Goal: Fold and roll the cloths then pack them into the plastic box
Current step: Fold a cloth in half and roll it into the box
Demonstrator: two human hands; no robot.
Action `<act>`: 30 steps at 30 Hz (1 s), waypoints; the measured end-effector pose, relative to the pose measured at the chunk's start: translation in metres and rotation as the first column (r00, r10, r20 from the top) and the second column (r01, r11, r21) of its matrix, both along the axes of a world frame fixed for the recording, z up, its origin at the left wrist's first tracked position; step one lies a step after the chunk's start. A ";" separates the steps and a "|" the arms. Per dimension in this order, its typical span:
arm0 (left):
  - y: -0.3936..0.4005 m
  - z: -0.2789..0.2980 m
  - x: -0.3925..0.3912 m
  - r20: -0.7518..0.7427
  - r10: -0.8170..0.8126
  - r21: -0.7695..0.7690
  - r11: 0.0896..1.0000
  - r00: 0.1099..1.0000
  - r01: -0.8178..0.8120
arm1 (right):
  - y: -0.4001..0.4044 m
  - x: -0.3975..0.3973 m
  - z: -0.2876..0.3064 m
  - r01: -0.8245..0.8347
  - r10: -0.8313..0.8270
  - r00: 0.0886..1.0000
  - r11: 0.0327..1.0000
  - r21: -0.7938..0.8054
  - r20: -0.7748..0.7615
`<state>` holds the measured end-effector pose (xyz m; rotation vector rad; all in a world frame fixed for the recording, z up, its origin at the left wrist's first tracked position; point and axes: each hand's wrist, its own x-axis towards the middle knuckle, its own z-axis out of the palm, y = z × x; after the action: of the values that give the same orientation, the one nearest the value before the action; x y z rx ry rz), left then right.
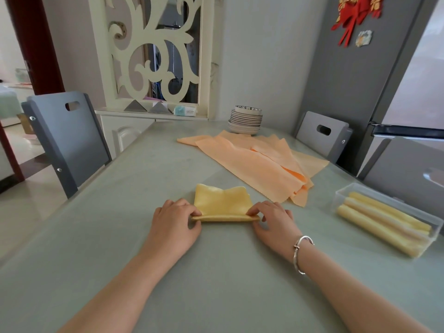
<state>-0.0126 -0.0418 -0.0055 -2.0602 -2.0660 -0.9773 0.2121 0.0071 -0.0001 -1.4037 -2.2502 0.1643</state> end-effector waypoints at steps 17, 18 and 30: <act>0.004 -0.004 0.004 0.025 0.065 0.077 0.995 0.998 -0.066 | 0.000 -0.006 -0.003 0.089 -0.106 0.990 0.982 0.169 0.096; 0.003 -0.003 0.006 -0.022 0.052 0.102 0.994 0.998 -0.049 | -0.001 -0.008 -0.003 0.051 -0.075 0.991 0.977 0.208 0.110; -0.004 -0.004 0.003 -0.150 -0.034 0.054 0.998 0.988 0.043 | -0.002 0.005 0.000 -0.081 0.078 0.993 0.996 0.039 0.085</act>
<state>-0.0093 -0.0454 -0.0094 -2.0830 -1.9101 -0.8481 0.2176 0.0052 -0.0004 -1.3224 -2.3651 0.0856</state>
